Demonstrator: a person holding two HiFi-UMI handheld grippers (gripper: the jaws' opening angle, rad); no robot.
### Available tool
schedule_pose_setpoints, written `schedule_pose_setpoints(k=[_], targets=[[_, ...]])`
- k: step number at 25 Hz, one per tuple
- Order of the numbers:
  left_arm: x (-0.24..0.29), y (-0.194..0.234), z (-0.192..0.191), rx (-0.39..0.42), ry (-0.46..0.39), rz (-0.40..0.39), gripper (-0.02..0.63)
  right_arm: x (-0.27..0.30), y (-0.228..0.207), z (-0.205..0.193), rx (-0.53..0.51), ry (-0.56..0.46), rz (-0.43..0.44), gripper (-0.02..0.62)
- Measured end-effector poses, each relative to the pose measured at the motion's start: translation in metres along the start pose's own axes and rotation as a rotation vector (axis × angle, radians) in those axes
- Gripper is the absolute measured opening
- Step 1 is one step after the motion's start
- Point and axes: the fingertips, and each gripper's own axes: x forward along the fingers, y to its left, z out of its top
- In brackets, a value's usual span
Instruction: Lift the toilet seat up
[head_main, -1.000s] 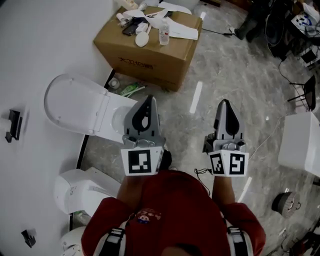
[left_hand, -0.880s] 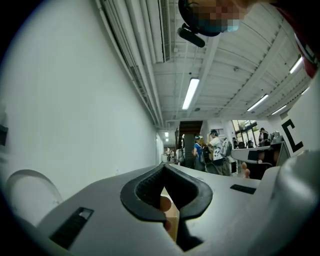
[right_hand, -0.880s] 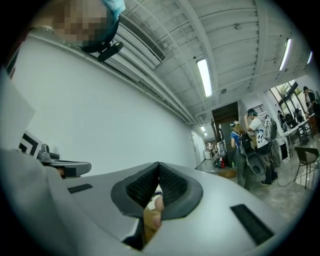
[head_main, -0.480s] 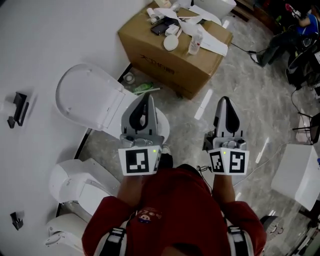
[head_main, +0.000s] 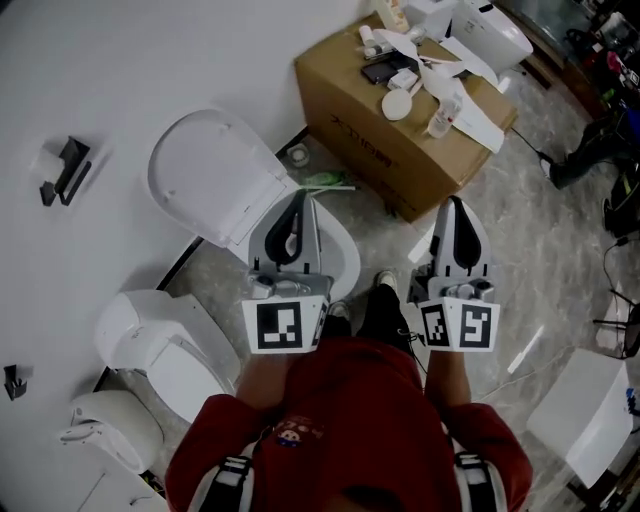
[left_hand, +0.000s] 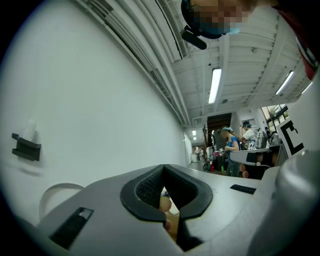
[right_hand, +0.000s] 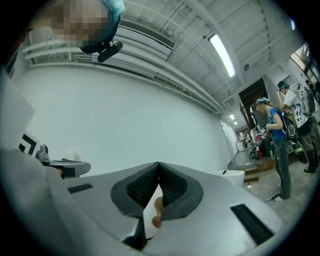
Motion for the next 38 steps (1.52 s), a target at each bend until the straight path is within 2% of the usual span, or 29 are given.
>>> schedule_pose_setpoints(k=[8, 14, 22, 28, 33, 38], targets=[[0.015, 0.021, 0.003, 0.037, 0.004, 0.190, 0.011, 0.064, 0.001, -0.011, 0.053, 0.015, 0.177, 0.013], [0.018, 0.037, 0.013, 0.060, -0.011, 0.368, 0.011, 0.109, 0.009, -0.014, 0.089, 0.020, 0.341, 0.014], [-0.013, 0.047, 0.020, 0.126, 0.008, 0.638, 0.011, 0.146, 0.051, -0.021, 0.162, 0.041, 0.615, 0.014], [-0.046, 0.051, 0.023, 0.153, 0.043, 0.801, 0.011, 0.148, 0.082, -0.030, 0.197, 0.079, 0.765, 0.014], [-0.075, 0.050, 0.026, 0.157, 0.063, 0.899, 0.011, 0.141, 0.102, -0.036, 0.223, 0.109, 0.853, 0.014], [-0.094, 0.056, 0.030, 0.149, 0.048, 0.944, 0.011, 0.134, 0.119, -0.035, 0.216, 0.107, 0.901, 0.014]])
